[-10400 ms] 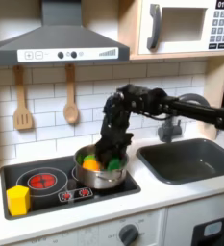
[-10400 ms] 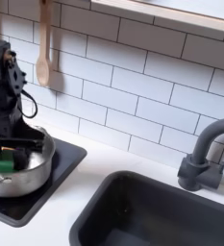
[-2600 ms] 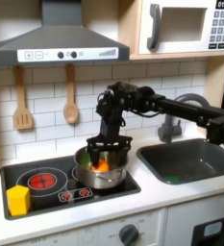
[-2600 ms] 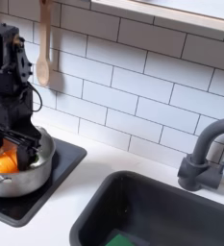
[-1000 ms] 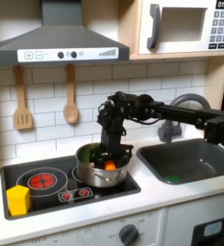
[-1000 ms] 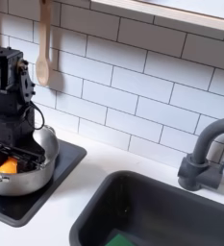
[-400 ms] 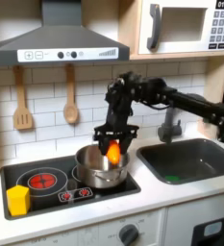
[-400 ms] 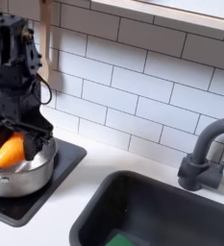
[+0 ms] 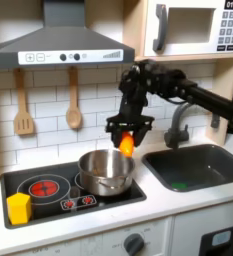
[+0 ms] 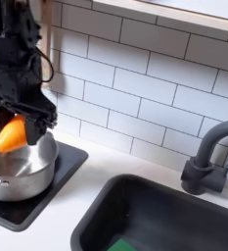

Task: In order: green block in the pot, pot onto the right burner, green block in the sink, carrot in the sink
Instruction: 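Take the carrot out of the pot and put it in the sink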

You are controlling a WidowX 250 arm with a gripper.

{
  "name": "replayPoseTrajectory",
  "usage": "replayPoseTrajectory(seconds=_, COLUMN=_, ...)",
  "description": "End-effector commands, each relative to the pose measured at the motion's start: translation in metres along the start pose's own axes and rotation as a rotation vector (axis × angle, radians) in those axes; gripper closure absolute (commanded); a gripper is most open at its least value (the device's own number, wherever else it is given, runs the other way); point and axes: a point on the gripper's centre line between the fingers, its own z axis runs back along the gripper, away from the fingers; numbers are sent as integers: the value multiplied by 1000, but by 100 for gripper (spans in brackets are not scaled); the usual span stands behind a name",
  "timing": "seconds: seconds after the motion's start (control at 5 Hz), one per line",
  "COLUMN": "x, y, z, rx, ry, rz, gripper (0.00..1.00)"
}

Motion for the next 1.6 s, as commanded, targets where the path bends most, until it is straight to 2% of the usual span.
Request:
replayPoseTrajectory(seconds=0.0, x=-2, y=-41, z=3, rx=-68, ry=14, rz=-23, gripper=100)
replayPoseTrajectory(seconds=0.2, x=0, y=-70, z=7, rx=-113, ry=-1, rz=-65, gripper=100)
replayPoseTrajectory(seconds=0.4, x=1, y=-90, z=-1, rx=-147, ry=7, rz=-94, gripper=100)
replayPoseTrajectory(seconds=0.8, x=1, y=-120, z=-14, rx=-223, ry=30, rz=-130, gripper=100)
replayPoseTrajectory(seconds=1.2, x=1, y=-143, z=-33, rx=-228, ry=61, rz=-212, gripper=100)
replayPoseTrajectory(seconds=1.4, x=1, y=-149, z=-40, rx=-249, ry=80, rz=-228, gripper=100)
